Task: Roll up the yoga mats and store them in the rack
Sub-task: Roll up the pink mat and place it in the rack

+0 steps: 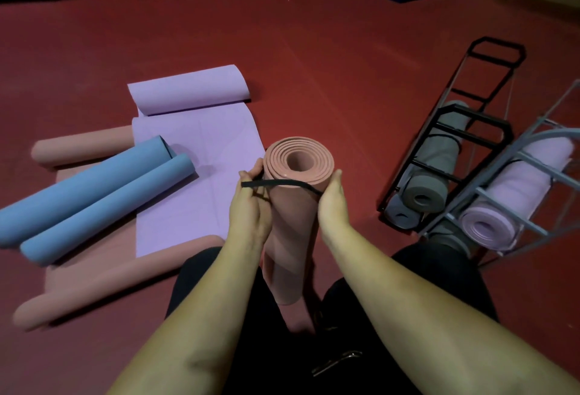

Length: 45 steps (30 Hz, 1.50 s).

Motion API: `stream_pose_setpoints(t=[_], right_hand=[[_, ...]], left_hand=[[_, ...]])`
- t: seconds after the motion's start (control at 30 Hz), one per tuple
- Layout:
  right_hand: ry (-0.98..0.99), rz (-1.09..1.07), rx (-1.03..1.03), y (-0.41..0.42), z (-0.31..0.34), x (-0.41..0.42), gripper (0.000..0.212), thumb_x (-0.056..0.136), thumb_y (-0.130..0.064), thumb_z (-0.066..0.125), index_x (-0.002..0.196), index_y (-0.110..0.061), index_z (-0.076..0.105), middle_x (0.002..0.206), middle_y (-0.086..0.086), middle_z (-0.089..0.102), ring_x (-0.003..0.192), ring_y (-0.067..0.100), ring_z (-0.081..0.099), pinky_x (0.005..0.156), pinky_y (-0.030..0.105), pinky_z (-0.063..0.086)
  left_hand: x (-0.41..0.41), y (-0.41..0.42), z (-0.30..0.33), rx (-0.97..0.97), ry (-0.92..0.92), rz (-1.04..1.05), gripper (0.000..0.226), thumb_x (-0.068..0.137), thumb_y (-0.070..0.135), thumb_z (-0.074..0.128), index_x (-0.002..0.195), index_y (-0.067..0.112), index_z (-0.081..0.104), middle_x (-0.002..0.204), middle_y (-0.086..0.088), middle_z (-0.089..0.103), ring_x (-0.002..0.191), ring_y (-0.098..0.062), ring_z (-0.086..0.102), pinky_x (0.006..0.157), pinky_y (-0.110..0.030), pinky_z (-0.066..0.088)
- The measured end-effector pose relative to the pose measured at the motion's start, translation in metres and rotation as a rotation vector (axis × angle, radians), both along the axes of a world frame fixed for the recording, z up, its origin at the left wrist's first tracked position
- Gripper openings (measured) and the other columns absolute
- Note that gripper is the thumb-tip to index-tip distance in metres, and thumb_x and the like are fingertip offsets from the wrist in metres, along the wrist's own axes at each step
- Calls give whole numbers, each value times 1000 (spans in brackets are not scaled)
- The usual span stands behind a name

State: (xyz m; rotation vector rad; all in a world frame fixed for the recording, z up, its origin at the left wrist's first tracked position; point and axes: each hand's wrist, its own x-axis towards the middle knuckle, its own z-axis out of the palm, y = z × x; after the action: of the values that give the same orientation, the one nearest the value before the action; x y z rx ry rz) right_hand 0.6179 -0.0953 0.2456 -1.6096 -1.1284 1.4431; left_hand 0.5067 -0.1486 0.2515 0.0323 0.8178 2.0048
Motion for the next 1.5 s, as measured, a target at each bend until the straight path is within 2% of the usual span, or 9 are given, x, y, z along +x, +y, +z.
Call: stream_pose_setpoints(t=[0.17, 0.3, 0.47, 0.63, 0.73, 0.9, 1.0, 1.17, 1.5], right_hand=[[11, 117, 69, -7, -1, 10, 62, 104, -54, 17, 156, -21, 22, 162, 1, 22, 149, 21, 19, 121, 37, 14], [66, 313, 156, -10, -4, 21, 89, 85, -77, 29, 156, -25, 18, 161, -4, 19, 148, 13, 16, 118, 30, 14], [9, 457, 217, -6, -2, 29, 125, 56, -96, 45, 157, -28, 16, 146, -14, 23, 134, 0, 23, 111, 22, 21], [123, 245, 30, 8, -10, 23, 63, 98, -67, 23, 145, -33, 47, 148, 0, 48, 127, 11, 46, 117, 38, 29], [36, 236, 26, 6, -2, 15, 58, 103, -56, 21, 147, -26, 45, 148, 1, 47, 131, 18, 46, 116, 36, 28], [-140, 83, 195, 7, 6, -5, 49, 107, -41, 25, 139, -11, 47, 146, 8, 44, 139, 26, 33, 116, 39, 22], [-26, 57, 336, 11, 7, -6, 44, 109, -24, 24, 146, -8, 42, 153, 5, 38, 142, 17, 31, 114, 18, 17], [287, 62, 193, 21, 11, -6, 45, 108, -34, 26, 141, -20, 53, 140, -6, 55, 129, 3, 44, 101, 14, 30], [180, 46, 14, 40, -9, -14, 59, 104, -52, 28, 137, -13, 57, 138, 5, 58, 128, 15, 50, 98, 23, 36]], left_hand=[[-10, -4, -5, 111, -55, -94, 41, 108, 24, 34, 121, -5, 60, 120, -15, 67, 114, -22, 64, 84, -26, 56], [-18, -9, -13, 149, 279, -205, 38, 106, 11, 33, 133, -11, 48, 134, -15, 59, 122, -17, 60, 94, -22, 50], [-36, -11, -19, 175, 636, -390, 14, 79, 2, 67, 73, 6, 55, 153, -18, 40, 141, -25, 39, 103, -26, 41], [-42, -14, 3, -11, 357, -287, 24, 78, 4, 43, 71, 10, 65, 118, -9, 69, 111, -19, 61, 98, -33, 42], [-34, -1, 17, -354, 534, -113, 25, 98, 26, 40, 89, 12, 60, 98, 0, 69, 95, -15, 59, 90, -35, 44], [-24, 12, 18, -444, 548, -137, 57, 103, 59, 21, 132, 22, 54, 128, 3, 63, 118, -11, 54, 97, -29, 42], [-19, 11, 23, -415, 538, -206, 60, 103, 59, 17, 149, 29, 41, 142, 12, 52, 122, -2, 45, 99, -22, 31], [-18, 21, 25, -420, 612, -215, 59, 103, 58, 16, 147, 32, 45, 138, 17, 55, 120, 1, 49, 99, -19, 33], [-9, 30, -13, -590, 416, -134, 54, 99, 61, 39, 121, 22, 69, 113, 7, 70, 100, -7, 63, 91, -29, 50]])
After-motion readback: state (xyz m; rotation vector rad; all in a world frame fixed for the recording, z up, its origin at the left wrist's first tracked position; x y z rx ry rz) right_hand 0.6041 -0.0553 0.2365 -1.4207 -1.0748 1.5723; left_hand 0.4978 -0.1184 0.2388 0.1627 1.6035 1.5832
